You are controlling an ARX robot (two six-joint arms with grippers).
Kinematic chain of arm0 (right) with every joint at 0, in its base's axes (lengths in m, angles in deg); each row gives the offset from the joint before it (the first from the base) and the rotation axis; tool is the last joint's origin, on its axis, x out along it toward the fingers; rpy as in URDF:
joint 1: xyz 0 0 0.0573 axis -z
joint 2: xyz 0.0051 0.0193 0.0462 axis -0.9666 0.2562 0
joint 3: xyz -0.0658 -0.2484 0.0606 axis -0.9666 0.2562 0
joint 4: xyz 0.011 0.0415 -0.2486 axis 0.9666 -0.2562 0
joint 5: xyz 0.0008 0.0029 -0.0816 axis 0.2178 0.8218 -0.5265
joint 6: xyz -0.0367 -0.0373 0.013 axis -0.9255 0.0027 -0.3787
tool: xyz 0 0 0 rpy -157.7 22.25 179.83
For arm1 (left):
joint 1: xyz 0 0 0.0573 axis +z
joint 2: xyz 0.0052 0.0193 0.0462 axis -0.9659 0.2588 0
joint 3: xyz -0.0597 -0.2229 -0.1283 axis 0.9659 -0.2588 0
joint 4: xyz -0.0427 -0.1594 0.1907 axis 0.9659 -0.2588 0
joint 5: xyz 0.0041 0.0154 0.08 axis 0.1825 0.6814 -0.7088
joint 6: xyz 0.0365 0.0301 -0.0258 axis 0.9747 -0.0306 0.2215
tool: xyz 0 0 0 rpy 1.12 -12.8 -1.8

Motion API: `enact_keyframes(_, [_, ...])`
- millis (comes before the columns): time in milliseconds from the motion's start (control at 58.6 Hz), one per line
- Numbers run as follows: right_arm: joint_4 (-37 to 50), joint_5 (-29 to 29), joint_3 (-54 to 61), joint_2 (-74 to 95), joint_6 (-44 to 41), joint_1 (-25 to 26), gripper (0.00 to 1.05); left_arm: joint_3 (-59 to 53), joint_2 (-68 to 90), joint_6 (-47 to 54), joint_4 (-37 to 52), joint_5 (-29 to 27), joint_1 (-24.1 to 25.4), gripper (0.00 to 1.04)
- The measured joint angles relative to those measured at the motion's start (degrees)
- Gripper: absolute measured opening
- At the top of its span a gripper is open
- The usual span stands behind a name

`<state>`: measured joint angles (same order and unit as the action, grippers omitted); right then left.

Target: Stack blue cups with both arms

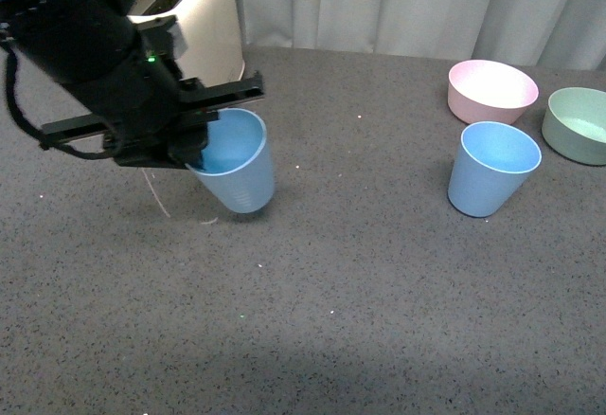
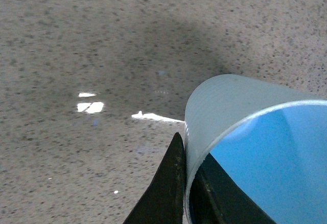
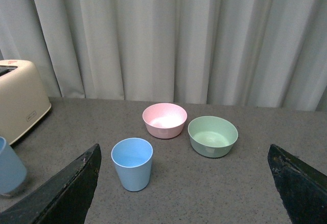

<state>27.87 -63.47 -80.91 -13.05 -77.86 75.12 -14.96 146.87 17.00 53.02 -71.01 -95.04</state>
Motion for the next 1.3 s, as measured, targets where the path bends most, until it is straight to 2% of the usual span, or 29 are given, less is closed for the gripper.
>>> enact_keyframes(188, [0.0, 0.0, 0.0, 0.0, 0.0, 0.0, 0.95, 5.6, 4.5, -2.2, -2.5, -2.2, -4.0, 0.04])
enact_keyframes(682, [0.0, 0.0, 0.0, 0.0, 0.0, 0.0, 0.95, 10.8, 8.0, -3.4, -5.2, -5.2, -5.3, 0.04])
enact_keyframes(733, [0.0, 0.0, 0.0, 0.0, 0.0, 0.0, 0.95, 10.8, 8.0, -3.5, -5.5, -4.9, -5.3, 0.11])
enact_keyframes(785, [0.0, 0.0, 0.0, 0.0, 0.0, 0.0, 0.95, 10.8, 8.0, -3.8, -5.1, -3.7, -5.3, 0.23])
enact_keyframes(887, [0.0, 0.0, 0.0, 0.0, 0.0, 0.0, 0.95, 11.0, 8.0, -4.3, -4.9, -2.5, -5.3, 0.41])
enact_keyframes(989, [0.0, 0.0, 0.0, 0.0, 0.0, 0.0, 0.95, 10.9, 7.2, -4.6, -3.5, -2.4, -5.1, 0.61])
enact_keyframes(1143, [0.0, 0.0, 0.0, 0.0, 0.0, 0.0, 0.95, 10.2, 4.4, -5.6, -2.6, -3.2, -4.7, 0.82])
enact_keyframes(1228, [0.0, 0.0, 0.0, 0.0, 0.0, 0.0, 0.95, 10.1, 3.0, -5.9, -2.4, -3.4, -4.4, 0.98])
enact_keyframes(1262, [0.0, 0.0, 0.0, 0.0, 0.0, 0.0, 0.95, 9.9, 2.8, -5.9, -2.0, -3.6, -4.3, 0.99])
enact_keyframes(1296, [0.0, 0.0, 0.0, 0.0, 0.0, 0.0, 0.95, 6.9, 2.4, -2.9, 5.0, -7.9, -4.5, 0.95])
